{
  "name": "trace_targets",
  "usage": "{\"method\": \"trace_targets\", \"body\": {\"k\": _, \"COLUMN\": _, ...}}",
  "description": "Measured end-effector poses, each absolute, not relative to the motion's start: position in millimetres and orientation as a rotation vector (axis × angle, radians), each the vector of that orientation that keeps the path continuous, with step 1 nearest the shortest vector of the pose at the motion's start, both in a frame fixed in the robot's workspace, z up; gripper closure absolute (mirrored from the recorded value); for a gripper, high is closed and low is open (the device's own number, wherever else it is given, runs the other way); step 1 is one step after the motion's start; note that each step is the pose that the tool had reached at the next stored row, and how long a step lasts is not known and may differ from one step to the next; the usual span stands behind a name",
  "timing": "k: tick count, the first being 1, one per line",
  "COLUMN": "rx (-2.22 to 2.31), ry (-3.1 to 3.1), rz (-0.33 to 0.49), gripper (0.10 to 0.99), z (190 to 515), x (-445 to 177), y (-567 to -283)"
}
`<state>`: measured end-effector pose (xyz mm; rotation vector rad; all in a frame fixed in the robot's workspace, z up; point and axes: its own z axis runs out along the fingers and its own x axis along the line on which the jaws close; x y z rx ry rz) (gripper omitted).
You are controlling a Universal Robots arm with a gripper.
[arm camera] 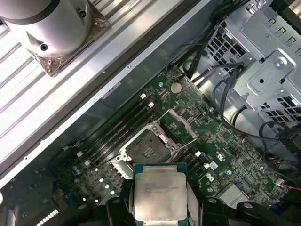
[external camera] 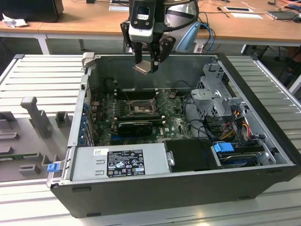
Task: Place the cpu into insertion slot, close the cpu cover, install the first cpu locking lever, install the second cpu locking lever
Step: 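Place the cpu into insertion slot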
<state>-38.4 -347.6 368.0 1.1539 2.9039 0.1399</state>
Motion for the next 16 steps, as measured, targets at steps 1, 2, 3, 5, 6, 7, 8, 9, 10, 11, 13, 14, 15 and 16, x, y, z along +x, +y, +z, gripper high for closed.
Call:
{"method": "trace_targets", "body": {"k": 1, "rx": 1.166, "ry": 2.899, "rz": 0.140, "gripper": 0.545, "z": 368.0, "x": -38.4, "y": -347.6}}
{"method": "trace_targets", "body": {"k": 2, "rx": 1.184, "ry": 2.891, "rz": 0.140, "gripper": 0.545, "z": 367.9, "x": -38.4, "y": -347.6}}
{"method": "trace_targets", "body": {"k": 3, "rx": 1.202, "ry": 2.883, "rz": 0.140, "gripper": 0.545, "z": 367.7, "x": -38.4, "y": -347.6}}
{"method": "trace_targets", "body": {"k": 5, "rx": 1.255, "ry": 2.858, "rz": 0.139, "gripper": 0.545, "z": 367.5, "x": -38.4, "y": -347.6}}
{"method": "trace_targets", "body": {"k": 6, "rx": 1.274, "ry": 2.849, "rz": 0.139, "gripper": 0.545, "z": 367.4, "x": -38.4, "y": -347.6}}
{"method": "trace_targets", "body": {"k": 7, "rx": 1.290, "ry": 2.841, "rz": 0.139, "gripper": 0.545, "z": 367.4, "x": -38.4, "y": -347.6}}
{"method": "trace_targets", "body": {"k": 8, "rx": 1.304, "ry": 2.835, "rz": 0.138, "gripper": 0.545, "z": 367.3, "x": -38.4, "y": -347.6}}
{"method": "trace_targets", "body": {"k": 9, "rx": 1.310, "ry": 2.831, "rz": 0.138, "gripper": 0.545, "z": 367.2, "x": -38.4, "y": -347.6}}
{"method": "trace_targets", "body": {"k": 10, "rx": 1.318, "ry": 2.828, "rz": 0.138, "gripper": 0.545, "z": 367.1, "x": -38.5, "y": -347.6}}
{"method": "trace_targets", "body": {"k": 11, "rx": 1.326, "ry": 2.824, "rz": 0.138, "gripper": 0.545, "z": 366.8, "x": -38.5, "y": -347.6}}
{"method": "trace_targets", "body": {"k": 13, "rx": 1.335, "ry": 2.819, "rz": 0.138, "gripper": 0.545, "z": 366.5, "x": -38.6, "y": -347.7}}
{"method": "trace_targets", "body": {"k": 14, "rx": 1.336, "ry": 2.819, "rz": 0.138, "gripper": 0.545, "z": 366.3, "x": -38.6, "y": -347.7}}
{"method": "trace_targets", "body": {"k": 15, "rx": 1.336, "ry": 2.819, "rz": 0.138, "gripper": 0.545, "z": 365.8, "x": -38.6, "y": -347.7}}
{"method": "trace_targets", "body": {"k": 16, "rx": 1.337, "ry": 2.819, "rz": 0.137, "gripper": 0.545, "z": 365.3, "x": -38.6, "y": -347.7}}
